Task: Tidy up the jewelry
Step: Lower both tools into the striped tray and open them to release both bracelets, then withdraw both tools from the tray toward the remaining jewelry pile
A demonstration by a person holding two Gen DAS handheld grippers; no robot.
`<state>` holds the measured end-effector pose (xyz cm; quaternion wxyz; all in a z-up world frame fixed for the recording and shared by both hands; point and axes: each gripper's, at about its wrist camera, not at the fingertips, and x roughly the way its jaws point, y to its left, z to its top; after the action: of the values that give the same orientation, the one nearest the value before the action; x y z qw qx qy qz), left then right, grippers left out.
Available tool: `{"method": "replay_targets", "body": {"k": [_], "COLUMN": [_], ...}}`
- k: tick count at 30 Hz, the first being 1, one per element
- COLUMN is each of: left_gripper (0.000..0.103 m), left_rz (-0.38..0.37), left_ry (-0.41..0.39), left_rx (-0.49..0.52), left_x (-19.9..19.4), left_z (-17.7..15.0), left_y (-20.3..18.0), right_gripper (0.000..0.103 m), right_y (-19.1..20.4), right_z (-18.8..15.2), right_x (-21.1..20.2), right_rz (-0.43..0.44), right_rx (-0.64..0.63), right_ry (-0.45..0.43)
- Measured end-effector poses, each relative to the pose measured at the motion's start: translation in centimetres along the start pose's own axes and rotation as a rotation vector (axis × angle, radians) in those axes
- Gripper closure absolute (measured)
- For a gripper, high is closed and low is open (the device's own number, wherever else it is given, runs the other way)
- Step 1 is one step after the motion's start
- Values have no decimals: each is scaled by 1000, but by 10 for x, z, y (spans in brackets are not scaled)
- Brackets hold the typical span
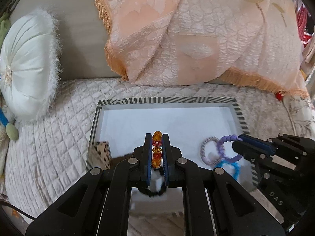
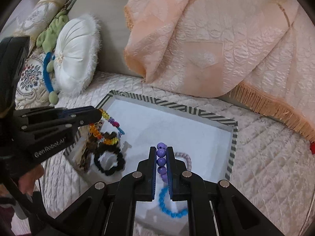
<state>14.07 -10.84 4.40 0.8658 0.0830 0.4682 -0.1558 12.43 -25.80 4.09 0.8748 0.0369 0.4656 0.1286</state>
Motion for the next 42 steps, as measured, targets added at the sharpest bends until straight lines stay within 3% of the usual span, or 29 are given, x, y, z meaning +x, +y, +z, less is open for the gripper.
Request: {"method": "replay_targets", "body": {"k": [7, 12, 18, 24, 25, 26, 28, 29, 30, 42], "left_gripper": [95, 95, 95, 95, 94, 92, 77, 59, 52, 52], "left_rz": [51, 76, 114, 140, 134, 121, 126, 125, 115, 114], "left_ry": [0, 9, 41, 83, 88, 94, 92, 87, 82, 11], "left_rx": [20, 12, -11, -58, -68, -79, -84, -88, -97, -92], "left_x": [33, 48, 72, 91, 92, 93, 92, 90, 88, 9], "left_z": [11, 14, 11, 3, 2, 0, -2, -3, -5, -57], "left_y": [8, 20, 40, 55, 57, 59, 59, 60, 61, 48], "right_gripper": [95, 95, 95, 94, 85, 67, 63, 63, 63, 63], "right_y": [-14, -31, -66, -78, -79, -80, -82, -82, -80, -19], "right_z": [21, 28, 14, 5, 5, 5, 2, 1, -2, -62], "right_x": [24, 48, 72, 80, 79, 74, 62, 58, 53, -30], "right_rz": [6, -43, -134, -151, -146, -144, -107, -97, -89, -83], "right_rx": [37, 70, 143, 178, 183, 189, 211, 217, 216, 92], "right_ry": [0, 27, 75, 86, 79, 61, 25, 24, 24, -38]}}
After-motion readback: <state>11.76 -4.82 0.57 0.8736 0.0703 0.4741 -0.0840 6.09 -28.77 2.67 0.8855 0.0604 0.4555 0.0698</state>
